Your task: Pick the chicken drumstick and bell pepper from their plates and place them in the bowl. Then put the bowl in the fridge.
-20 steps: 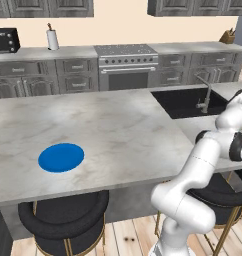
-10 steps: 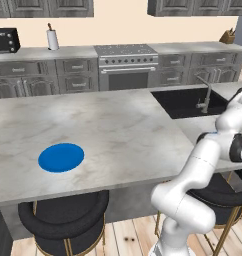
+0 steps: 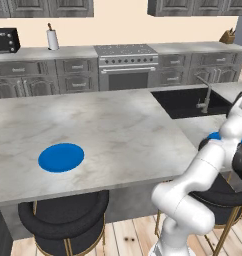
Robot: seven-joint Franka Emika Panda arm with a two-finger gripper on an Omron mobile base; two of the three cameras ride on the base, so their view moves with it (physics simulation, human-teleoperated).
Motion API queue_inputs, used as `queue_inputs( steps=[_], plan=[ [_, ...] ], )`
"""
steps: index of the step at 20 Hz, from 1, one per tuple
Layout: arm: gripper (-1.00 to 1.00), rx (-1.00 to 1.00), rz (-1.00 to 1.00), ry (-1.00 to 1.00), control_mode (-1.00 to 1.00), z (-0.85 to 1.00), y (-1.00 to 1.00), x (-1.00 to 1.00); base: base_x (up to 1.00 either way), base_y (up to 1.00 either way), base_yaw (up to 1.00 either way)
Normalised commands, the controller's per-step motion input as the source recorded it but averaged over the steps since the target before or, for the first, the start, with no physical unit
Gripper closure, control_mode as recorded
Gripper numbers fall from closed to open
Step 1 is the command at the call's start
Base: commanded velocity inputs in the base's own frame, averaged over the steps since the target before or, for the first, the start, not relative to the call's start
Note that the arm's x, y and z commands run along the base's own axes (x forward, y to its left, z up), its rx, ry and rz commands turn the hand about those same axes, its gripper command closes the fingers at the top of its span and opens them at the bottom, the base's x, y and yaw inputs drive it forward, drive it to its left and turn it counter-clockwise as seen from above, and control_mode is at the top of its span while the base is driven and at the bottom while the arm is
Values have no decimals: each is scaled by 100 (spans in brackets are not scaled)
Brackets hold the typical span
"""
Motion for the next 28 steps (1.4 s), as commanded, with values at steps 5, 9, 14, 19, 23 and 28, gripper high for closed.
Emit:
queue_inputs(
  steps=[5,9,14,19,23,28],
  plan=[
    [100,11,-9,0,-100,38,-39,47,0,0,0],
    [100,9,-11,0,-100,46,-42,42,0,0,0],
    [100,15,-15,0,-100,42,-44,29,0,0,0],
    [100,25,-20,0,-100,36,-44,0,0,0,0],
    [100,22,-19,1,-100,45,-37,4,0,0,0],
    [100,23,-19,0,-100,44,-35,0,0,0,0]
  ],
)
